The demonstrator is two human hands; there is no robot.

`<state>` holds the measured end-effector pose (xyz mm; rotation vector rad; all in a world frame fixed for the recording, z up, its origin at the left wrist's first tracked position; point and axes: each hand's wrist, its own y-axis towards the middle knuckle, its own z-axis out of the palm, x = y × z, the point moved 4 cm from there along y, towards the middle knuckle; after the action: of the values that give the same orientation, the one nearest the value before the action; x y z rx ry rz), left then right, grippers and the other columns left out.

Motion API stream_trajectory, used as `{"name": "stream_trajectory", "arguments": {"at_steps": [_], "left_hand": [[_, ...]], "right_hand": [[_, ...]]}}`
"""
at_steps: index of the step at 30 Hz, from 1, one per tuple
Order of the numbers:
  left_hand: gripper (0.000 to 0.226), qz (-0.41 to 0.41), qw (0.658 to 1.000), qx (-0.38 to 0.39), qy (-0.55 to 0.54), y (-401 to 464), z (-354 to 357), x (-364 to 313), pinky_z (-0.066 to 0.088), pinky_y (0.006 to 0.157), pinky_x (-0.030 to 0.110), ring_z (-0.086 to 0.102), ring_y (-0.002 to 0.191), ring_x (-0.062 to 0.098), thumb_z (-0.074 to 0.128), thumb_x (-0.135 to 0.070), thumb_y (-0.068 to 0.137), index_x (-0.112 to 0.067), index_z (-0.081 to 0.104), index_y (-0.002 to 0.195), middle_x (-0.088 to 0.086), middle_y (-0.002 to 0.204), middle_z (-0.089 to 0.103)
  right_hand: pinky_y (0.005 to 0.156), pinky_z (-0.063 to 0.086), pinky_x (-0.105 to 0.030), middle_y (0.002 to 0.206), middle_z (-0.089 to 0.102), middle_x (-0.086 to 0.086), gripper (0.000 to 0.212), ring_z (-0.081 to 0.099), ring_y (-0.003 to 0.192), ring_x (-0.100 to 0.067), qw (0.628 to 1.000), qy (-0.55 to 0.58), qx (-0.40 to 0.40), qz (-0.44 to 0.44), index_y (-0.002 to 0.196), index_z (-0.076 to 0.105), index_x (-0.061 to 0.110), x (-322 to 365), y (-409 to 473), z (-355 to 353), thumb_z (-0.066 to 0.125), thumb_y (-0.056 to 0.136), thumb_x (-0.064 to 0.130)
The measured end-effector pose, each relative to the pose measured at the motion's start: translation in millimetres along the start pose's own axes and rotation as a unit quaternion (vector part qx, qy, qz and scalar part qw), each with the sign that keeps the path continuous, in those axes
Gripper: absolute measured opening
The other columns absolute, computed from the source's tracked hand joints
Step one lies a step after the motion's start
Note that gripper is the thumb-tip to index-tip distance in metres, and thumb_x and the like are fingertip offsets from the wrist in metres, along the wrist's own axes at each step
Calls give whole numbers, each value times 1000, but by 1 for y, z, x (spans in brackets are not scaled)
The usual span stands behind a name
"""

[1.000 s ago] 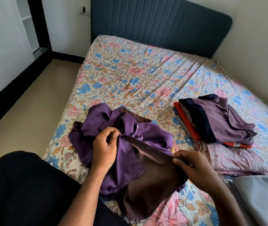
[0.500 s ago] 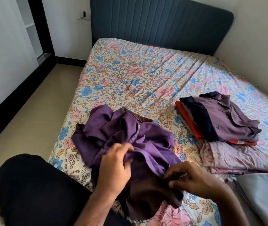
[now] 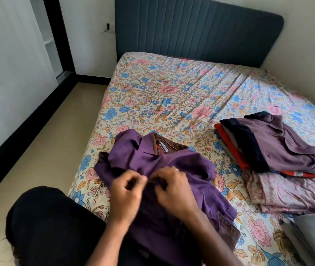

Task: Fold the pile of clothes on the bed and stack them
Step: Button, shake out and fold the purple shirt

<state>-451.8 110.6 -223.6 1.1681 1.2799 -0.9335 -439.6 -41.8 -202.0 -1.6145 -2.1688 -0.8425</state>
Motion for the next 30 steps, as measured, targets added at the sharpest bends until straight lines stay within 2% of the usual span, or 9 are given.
{"name": "stream_trajectory", "arguments": {"at_steps": [2, 7, 10, 13, 17, 20, 23, 26, 30], "left_hand": [[31, -63, 992, -104, 16, 14, -17, 13, 51, 65, 43, 55, 61, 11, 71, -52, 76, -23, 59, 77, -12, 63, 61], [50, -54, 973, -8, 222, 15, 0, 20, 52, 73, 41, 65, 87, 29, 89, -33, 68, -22, 47, 94, 0, 91, 69], [37, -47, 960, 20, 274, 16, -1, 27, 51, 64, 42, 64, 81, 39, 80, -26, 72, -20, 45, 82, 3, 77, 68], [25, -70, 963, 40, 256, 10, -1, 25, 49, 58, 40, 60, 63, 33, 74, -23, 72, -13, 51, 70, 1, 59, 62], [13, -161, 982, -21, 100, 6, -11, 24, 52, 63, 38, 66, 71, 30, 66, -20, 68, -8, 65, 71, 2, 66, 70], [13, -138, 978, -98, 118, 2, -20, 15, 50, 61, 41, 61, 64, 28, 70, -11, 70, -12, 59, 77, 4, 65, 65], [31, 38, 964, -172, 199, 12, -21, -9, 45, 64, 36, 56, 70, 21, 75, -5, 75, -19, 55, 94, -2, 77, 57], [35, 222, 937, -51, 266, 41, 5, -19, 48, 85, 44, 57, 103, 21, 69, -12, 84, -23, 64, 117, -6, 108, 64], [37, 206, 868, 187, 412, 75, 45, -7, 23, 103, 48, 28, 142, 5, 62, -29, 96, -47, 62, 128, -26, 149, 43]], "right_hand": [[81, 52, -38, 90, 72, 12, 28, 64, 85, -15, 997, -9, 66, -29, 90, 71, 28, 2, -28, 12, 57, 67, 20], [75, 55, -35, 87, 74, 11, 17, 69, 79, -3, 983, 35, 179, -16, 92, 75, 25, 6, -62, -3, 68, 80, 36], [59, 55, -33, 72, 72, 10, 6, 66, 60, -3, 988, 149, 27, 29, 84, 77, 18, 7, -42, -35, 74, 87, 23], [66, 57, -25, 91, 75, 12, 11, 68, 69, -5, 988, 85, -128, 23, 99, 78, 18, -1, -6, -47, 75, 89, 13], [99, 51, -39, 137, 60, 5, 59, 63, 114, -18, 992, -98, 50, 60, 140, 54, 30, -29, 46, -17, 74, 85, 37], [87, 55, -40, 114, 70, 4, 48, 65, 107, -24, 991, -102, 31, 82, 119, 63, 28, -47, 47, 7, 77, 75, 39], [76, 54, -36, 95, 70, 4, 29, 67, 89, -24, 996, -33, -69, 55, 100, 67, 22, -55, 28, 17, 70, 72, 28], [68, 53, -33, 89, 69, 8, 28, 64, 80, -19, 990, 17, -130, 51, 97, 63, 23, -60, 20, 18, 65, 70, 16], [63, 45, -24, 81, 66, 14, 36, 61, 68, -18, 987, 53, -145, 47, 100, 49, 26, -61, 20, 20, 64, 71, 10]]}}
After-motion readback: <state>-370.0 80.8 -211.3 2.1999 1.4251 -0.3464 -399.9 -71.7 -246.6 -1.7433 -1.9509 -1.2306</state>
